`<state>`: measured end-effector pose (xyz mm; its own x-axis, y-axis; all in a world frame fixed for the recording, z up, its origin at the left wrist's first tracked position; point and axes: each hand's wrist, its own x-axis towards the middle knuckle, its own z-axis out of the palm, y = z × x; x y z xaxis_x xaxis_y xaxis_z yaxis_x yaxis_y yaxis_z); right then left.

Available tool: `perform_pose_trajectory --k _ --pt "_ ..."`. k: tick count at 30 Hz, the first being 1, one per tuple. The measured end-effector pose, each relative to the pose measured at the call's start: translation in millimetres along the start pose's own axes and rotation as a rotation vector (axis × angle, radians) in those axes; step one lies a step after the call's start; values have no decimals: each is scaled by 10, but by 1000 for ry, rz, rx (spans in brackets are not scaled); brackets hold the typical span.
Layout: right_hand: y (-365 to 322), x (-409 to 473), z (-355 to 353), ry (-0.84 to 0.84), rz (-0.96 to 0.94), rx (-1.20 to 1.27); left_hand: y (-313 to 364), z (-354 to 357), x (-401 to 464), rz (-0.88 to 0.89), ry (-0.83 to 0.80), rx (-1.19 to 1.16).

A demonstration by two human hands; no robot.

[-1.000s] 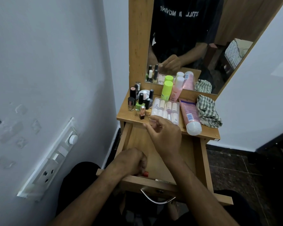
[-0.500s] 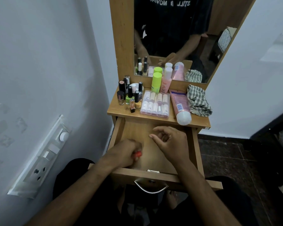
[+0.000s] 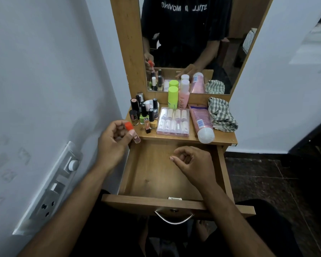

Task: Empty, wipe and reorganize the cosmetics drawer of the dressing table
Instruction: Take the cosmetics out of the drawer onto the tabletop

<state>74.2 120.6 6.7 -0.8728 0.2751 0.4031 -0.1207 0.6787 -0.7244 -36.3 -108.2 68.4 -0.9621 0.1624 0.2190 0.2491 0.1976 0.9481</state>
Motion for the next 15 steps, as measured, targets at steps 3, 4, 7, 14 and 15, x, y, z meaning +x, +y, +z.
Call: perform_pose_trajectory --k 3,4,7,14,15 --pt "7 -2 7 -12 9 4 13 42 133 52 53 82" --pt "8 -1 10 -15 12 4 2 62 172 65 59 115" --pt "13 -4 21 -25 8 -7 -21 127 256 99 58 173" --pt "14 -4 14 -33 7 -2 -64 268 378 123 66 201" --pt "15 -5 14 -35 6 -1 -61 278 384 127 77 204"
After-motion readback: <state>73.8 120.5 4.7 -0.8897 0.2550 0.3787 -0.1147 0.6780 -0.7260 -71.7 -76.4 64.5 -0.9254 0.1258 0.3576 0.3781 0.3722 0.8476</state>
